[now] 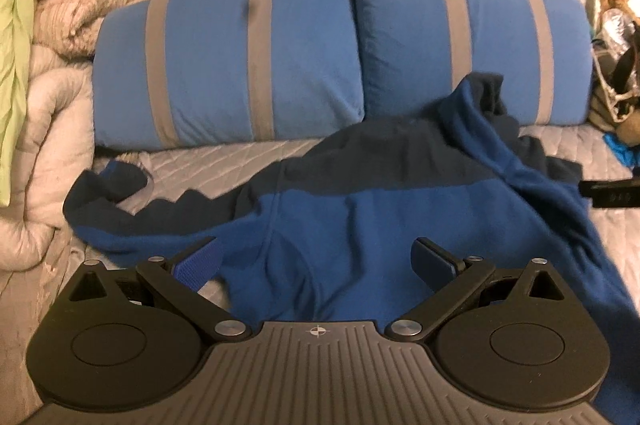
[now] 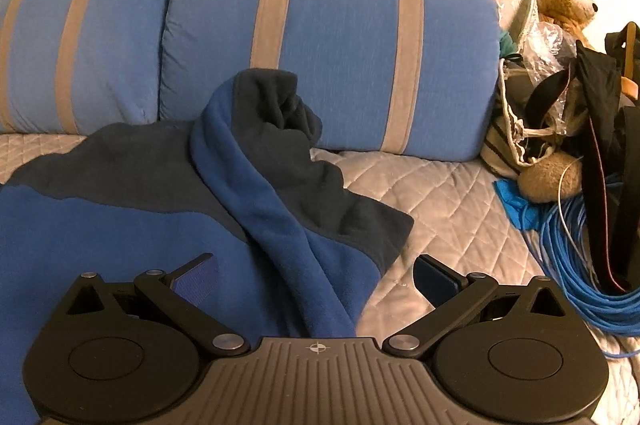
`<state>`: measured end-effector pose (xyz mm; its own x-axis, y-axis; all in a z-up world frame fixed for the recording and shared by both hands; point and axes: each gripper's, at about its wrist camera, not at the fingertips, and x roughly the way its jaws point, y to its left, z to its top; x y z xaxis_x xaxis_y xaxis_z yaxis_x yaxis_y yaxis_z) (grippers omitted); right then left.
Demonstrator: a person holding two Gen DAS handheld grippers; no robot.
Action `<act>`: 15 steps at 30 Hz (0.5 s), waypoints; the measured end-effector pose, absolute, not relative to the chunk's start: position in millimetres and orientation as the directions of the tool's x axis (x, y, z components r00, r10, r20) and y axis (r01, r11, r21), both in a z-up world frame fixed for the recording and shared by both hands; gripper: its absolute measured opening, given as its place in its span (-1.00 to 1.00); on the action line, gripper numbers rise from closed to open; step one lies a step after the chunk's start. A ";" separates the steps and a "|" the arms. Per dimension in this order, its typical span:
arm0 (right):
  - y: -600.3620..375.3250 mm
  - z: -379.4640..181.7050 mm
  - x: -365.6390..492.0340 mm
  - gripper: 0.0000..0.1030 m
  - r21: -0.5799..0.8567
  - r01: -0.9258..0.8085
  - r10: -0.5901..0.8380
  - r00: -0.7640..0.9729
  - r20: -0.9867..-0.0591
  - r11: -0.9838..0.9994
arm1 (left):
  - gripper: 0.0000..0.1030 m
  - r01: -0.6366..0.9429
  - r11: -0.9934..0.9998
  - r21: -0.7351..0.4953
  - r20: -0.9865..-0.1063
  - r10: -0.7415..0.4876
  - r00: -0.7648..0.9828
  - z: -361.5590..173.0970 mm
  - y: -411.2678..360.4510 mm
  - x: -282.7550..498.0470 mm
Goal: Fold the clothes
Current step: 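Move both grippers over the blue fleece jacket on the bed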
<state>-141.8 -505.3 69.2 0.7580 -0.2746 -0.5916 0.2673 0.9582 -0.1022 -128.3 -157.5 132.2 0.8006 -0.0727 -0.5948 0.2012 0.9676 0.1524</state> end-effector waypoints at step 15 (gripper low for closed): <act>-502.8 49.8 -88.6 0.71 -0.098 0.161 -0.188 0.807 -0.560 0.982 | 0.99 0.202 0.965 0.168 -0.696 -0.029 0.717 65.7 -134.8 -120.8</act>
<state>-88.6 -502.8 49.8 0.8072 -0.1876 -0.5597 0.1606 0.9822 -0.0976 -120.8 -134.8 65.7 0.7172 -0.0291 -0.6962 0.2023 0.9648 0.1681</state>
